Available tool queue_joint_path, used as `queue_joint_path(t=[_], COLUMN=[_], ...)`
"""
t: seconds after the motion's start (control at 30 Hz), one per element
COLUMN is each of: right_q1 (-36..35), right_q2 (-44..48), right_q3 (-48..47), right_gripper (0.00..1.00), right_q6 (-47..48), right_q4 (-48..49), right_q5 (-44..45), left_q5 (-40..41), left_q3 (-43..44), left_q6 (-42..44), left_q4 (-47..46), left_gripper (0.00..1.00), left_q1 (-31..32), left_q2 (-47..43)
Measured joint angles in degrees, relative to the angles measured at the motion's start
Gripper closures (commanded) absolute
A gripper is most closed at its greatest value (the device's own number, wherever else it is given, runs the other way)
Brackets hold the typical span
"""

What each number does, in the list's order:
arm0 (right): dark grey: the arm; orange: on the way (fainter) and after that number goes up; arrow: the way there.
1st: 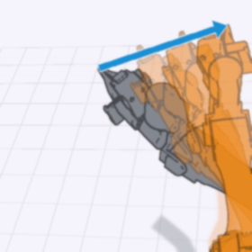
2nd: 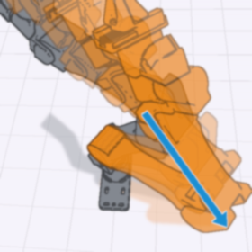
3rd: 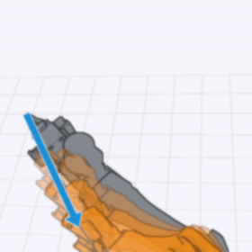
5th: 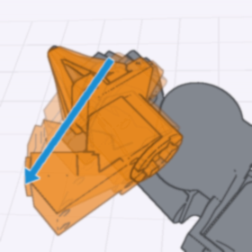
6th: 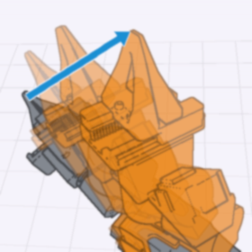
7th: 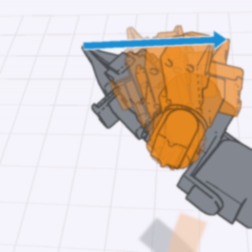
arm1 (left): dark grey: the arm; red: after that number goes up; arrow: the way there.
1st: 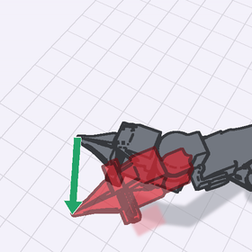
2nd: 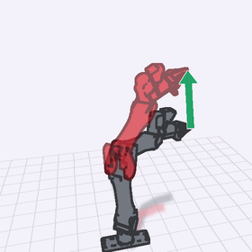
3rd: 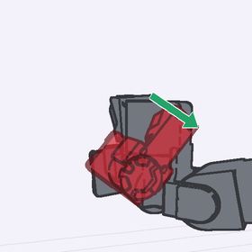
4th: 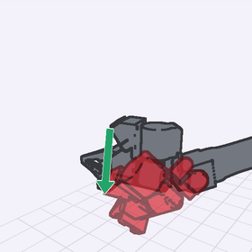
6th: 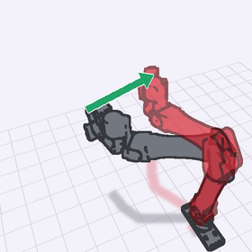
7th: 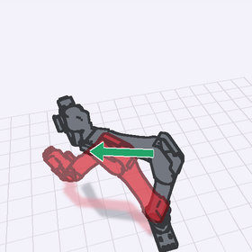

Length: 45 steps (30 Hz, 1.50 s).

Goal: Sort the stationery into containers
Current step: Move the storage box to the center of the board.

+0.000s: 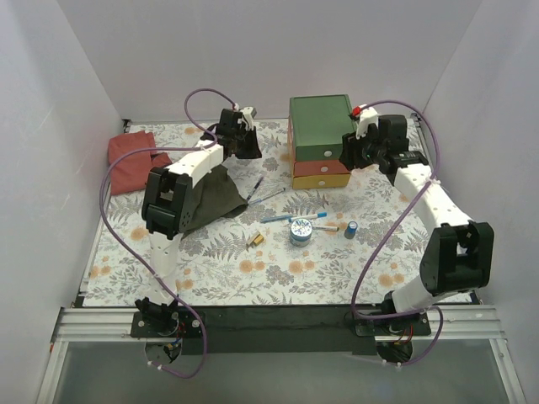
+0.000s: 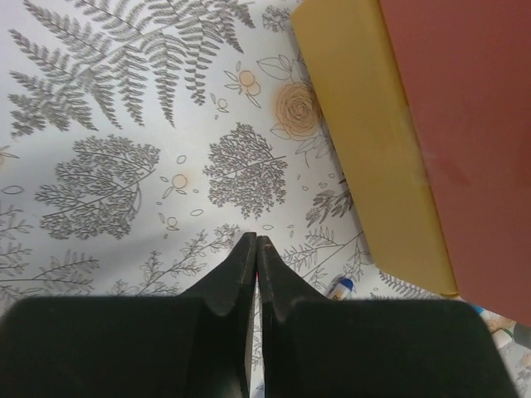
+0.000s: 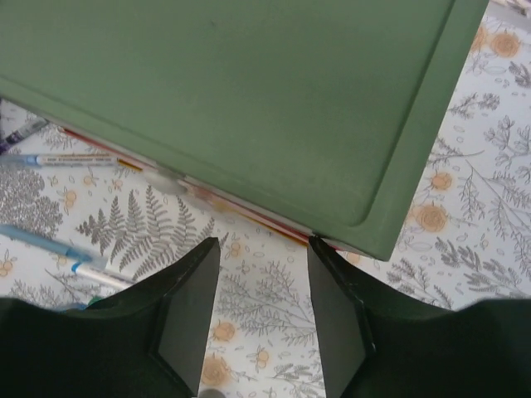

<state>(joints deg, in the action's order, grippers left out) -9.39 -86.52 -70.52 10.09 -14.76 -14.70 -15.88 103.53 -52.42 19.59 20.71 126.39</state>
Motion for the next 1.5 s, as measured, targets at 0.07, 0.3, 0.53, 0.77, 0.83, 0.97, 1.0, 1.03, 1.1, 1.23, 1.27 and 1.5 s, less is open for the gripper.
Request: queue_joint_path(t=[0.07, 0.3, 0.53, 0.77, 0.83, 0.97, 1.0, 1.03, 1.1, 1.23, 1.27, 1.5], right_q1=[0.0, 0.0, 0.4, 2.7, 3.7, 5.6, 5.9, 6.1, 6.2, 5.8, 5.7, 5.7], right_q2=[-2.3, -7.8, -12.5, -18.3, -17.8, -10.6, -8.3, -6.2, -2.8, -0.8, -1.8, -8.1], right_q3=[-3.1, -9.3, -13.9, -19.1, -18.1, -6.8, -3.5, -0.3, 5.1, 11.6, 11.7, 11.8], right_gripper=[0.45, 0.44, 0.42, 0.34, 0.26, 0.22, 0.22, 0.21, 0.23, 0.29, 0.29, 0.37], right_q6=[-0.5, -1.0, -0.6, 0.3, 1.0, 3.6, 4.2, 5.0, 6.3, 6.6, 6.3, 2.2], right_q4=[-0.1, 1.2, 1.8, 3.3, 3.3, 4.1, 3.8, 3.9, 4.7, 7.3, 7.9, 18.2], right_q5=[-0.4, 1.0, 3.9, 5.7, 5.2, -0.5, -2.4, -4.6, -9.7, -17.4, -18.3, -17.8], left_q5=[-1.0, -7.0, -11.3, -12.1, -12.0, -13.6, -14.2, -15.2, -16.3, -16.0, -16.0, -11.6], left_q3=[0.1, 3.5, 8.7, 9.2, 10.4, 12.7, 12.8, 12.8, 12.7, 10.0, 8.9, 6.3], left_q6=[-0.5, -2.3, -3.6, -2.6, -1.5, 1.7, 2.4, 3.1, 4.1, 4.3, 4.1, 2.0], left_q4=[0.2, -1.0, -2.9, -2.3, -0.3, 0.9, 0.7, -0.1, -3.0, -15.6, -19.6, -40.7], left_gripper=[1.00, 1.00, 1.00, 1.00, 1.00, 0.89, 0.86, 0.85, 0.86, 0.57, 0.51, 0.47], left_q1=[0.2, 1.3, 3.2, 3.8, 3.7, 3.0, 2.7, 2.4, 1.6, 0.6, 0.4, 0.4], left_q2=[0.6, 2.8, 5.6, 6.3, 6.4, 5.7, 5.2, 4.7, 3.4, 0.7, 0.2, 1.0])
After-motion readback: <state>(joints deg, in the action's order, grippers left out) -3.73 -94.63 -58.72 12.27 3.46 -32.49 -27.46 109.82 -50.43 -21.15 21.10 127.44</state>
